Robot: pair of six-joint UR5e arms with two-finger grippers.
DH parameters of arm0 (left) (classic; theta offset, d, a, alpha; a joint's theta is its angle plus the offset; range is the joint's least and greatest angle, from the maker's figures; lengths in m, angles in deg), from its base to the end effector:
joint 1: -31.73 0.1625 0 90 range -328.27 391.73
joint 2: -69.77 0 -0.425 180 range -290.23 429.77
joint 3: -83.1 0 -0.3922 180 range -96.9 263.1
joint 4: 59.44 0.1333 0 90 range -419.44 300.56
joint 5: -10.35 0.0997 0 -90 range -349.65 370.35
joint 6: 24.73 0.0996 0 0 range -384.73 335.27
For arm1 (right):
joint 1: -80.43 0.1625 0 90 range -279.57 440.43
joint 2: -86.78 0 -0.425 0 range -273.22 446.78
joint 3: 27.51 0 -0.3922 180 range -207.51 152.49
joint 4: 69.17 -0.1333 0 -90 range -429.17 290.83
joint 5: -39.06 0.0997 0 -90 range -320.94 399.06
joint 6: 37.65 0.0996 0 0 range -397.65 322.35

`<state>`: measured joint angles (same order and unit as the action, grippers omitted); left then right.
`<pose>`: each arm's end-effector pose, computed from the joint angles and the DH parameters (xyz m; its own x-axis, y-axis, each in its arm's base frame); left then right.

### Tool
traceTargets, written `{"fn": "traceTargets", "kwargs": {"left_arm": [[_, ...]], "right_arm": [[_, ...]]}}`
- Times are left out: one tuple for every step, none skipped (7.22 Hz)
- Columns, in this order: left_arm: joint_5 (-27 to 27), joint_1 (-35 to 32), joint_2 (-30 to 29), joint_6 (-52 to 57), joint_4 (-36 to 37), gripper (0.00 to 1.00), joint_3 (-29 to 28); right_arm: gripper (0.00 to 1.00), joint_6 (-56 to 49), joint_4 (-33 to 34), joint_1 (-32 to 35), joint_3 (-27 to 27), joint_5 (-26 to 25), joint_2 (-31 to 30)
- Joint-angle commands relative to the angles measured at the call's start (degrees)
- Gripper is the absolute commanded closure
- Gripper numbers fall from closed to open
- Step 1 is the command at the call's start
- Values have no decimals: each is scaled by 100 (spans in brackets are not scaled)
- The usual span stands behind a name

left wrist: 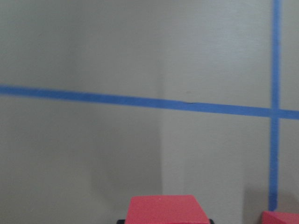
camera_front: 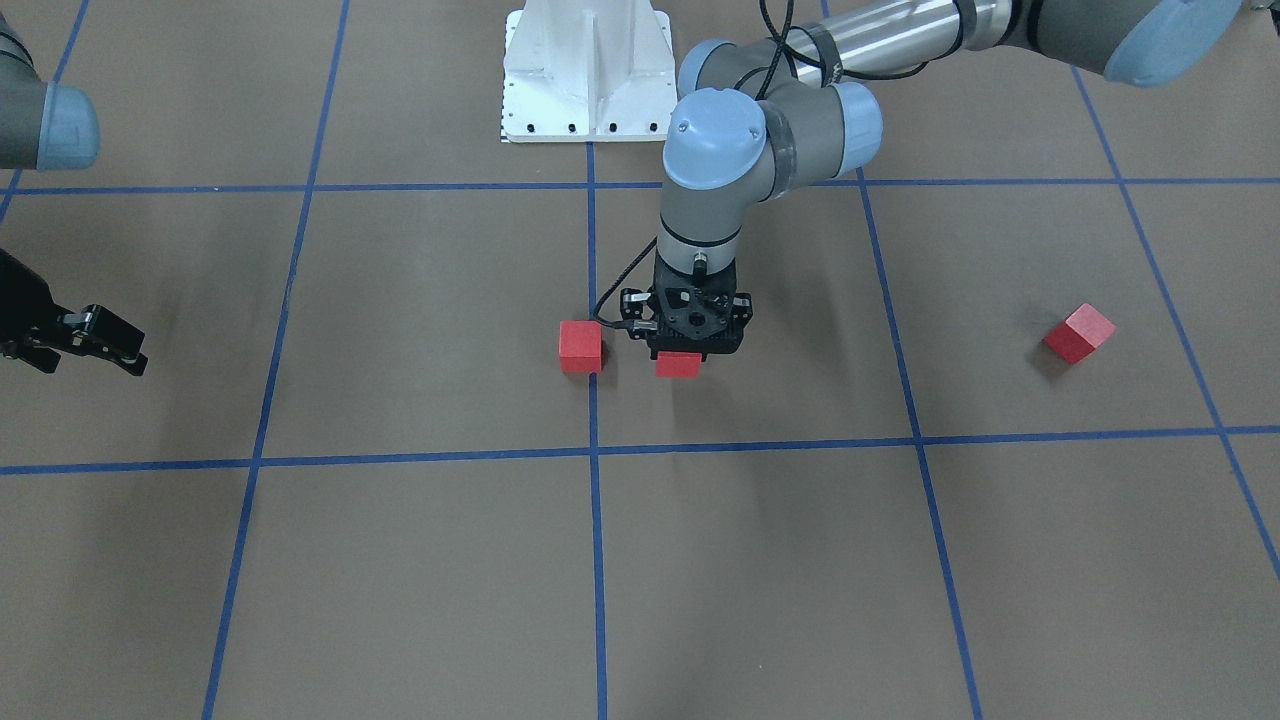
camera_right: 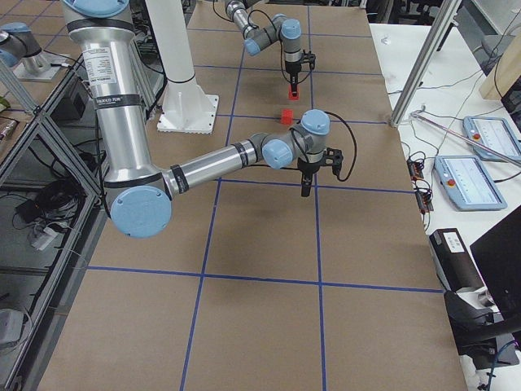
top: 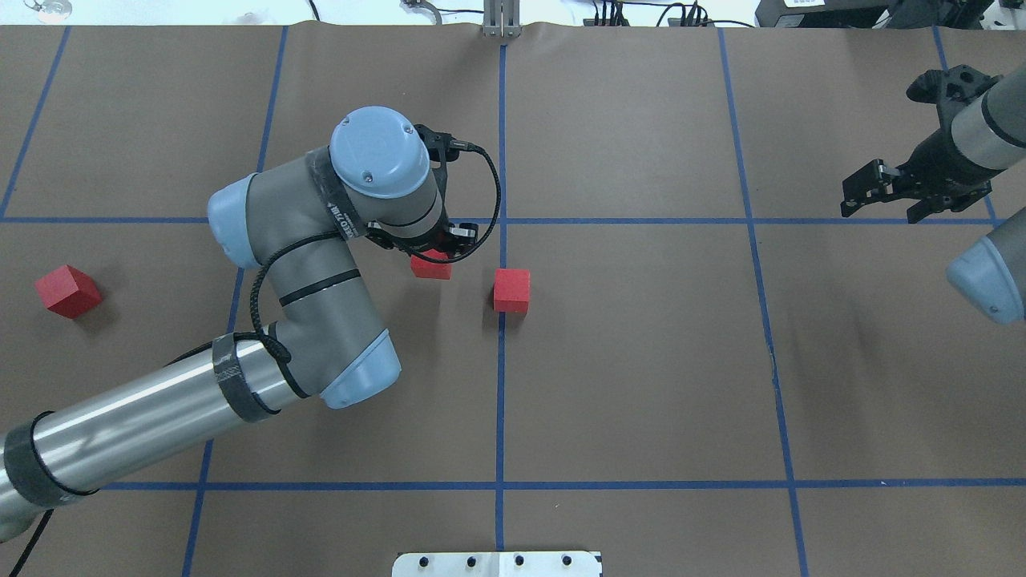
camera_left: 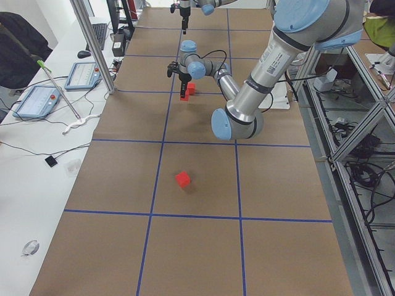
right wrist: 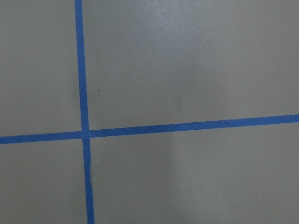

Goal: Form red blocks into L shape at center
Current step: 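Carry the cube with the left gripper to the center cube's near side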

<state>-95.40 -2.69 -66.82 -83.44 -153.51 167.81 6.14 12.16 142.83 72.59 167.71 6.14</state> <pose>0.5517 -0.5069 0.1921 0.6950 0.1297 -0.7072 0.0277 0.9780 0.2067 -0.1981 -0.5323 0.4728 0.6839 0.0913 0.7239 -0.0896 0.9951 -0.0408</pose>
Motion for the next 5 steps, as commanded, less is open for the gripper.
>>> {"fn": "traceTargets", "kwargs": {"left_arm": [[-8,-39,-1136,308,-50,100,-1388],[-8,-22,-1394,247,-50,100,-1753],[-17,-4,-1397,203,-76,100,-1791],[-17,22,-1484,194,-189,100,-1983],[-17,75,-1589,176,-277,100,-2202]], "right_arm": [[0,-2,-11,0,-8,2,-4],[0,-2,-11,0,-8,2,-4],[0,-2,-11,0,-8,2,-4],[0,33,-11,0,-8,2,-4],[0,34,-11,0,-8,2,-4]]}}
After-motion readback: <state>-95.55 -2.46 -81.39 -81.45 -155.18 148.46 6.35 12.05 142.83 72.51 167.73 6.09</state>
